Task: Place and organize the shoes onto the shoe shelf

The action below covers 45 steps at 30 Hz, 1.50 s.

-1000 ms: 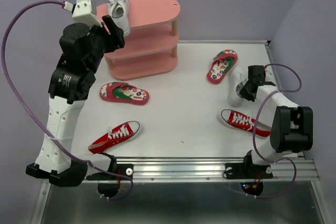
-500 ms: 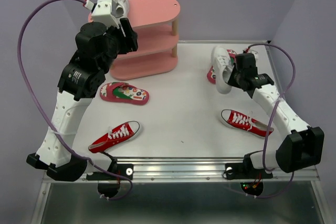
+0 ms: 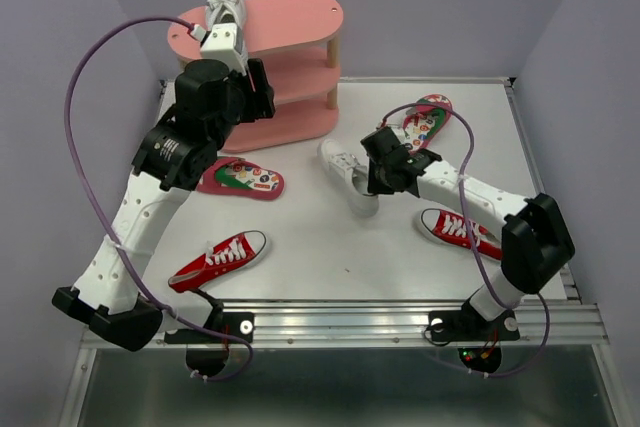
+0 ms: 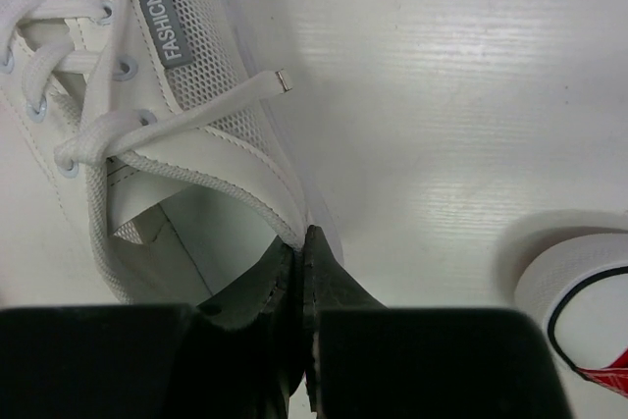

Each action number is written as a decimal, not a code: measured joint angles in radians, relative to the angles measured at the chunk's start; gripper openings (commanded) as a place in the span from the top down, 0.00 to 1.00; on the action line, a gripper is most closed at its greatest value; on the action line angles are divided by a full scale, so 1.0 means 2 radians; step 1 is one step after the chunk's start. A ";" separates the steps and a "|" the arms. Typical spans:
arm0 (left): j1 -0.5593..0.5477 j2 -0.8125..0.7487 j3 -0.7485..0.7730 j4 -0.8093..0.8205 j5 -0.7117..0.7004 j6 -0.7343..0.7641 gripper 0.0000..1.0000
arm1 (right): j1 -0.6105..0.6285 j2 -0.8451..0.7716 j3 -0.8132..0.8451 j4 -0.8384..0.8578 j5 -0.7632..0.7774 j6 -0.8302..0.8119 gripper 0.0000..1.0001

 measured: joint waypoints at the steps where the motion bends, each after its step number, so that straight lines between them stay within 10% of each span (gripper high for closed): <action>1: -0.002 -0.002 -0.010 -0.001 -0.001 -0.003 0.31 | 0.003 0.012 0.000 0.000 0.003 0.010 0.99; 6: -0.013 -0.016 -0.063 0.003 -0.005 -0.024 0.31 | 0.009 0.057 0.000 0.000 0.026 0.065 0.96; 12: -0.043 -0.027 -0.131 0.013 -0.015 -0.068 0.32 | 0.011 0.088 0.000 0.007 0.025 0.106 0.49; 18: -0.075 -0.027 -0.195 0.018 -0.026 -0.110 0.32 | 0.011 0.076 0.006 0.021 0.028 0.113 0.31; 31: -0.183 0.080 -0.225 0.061 -0.067 -0.225 0.31 | -0.128 -0.138 -0.025 -0.010 0.083 0.073 0.11; 45: -0.199 0.244 -0.195 0.089 -0.070 -0.300 0.37 | -0.163 -0.171 -0.025 -0.053 0.099 0.031 0.04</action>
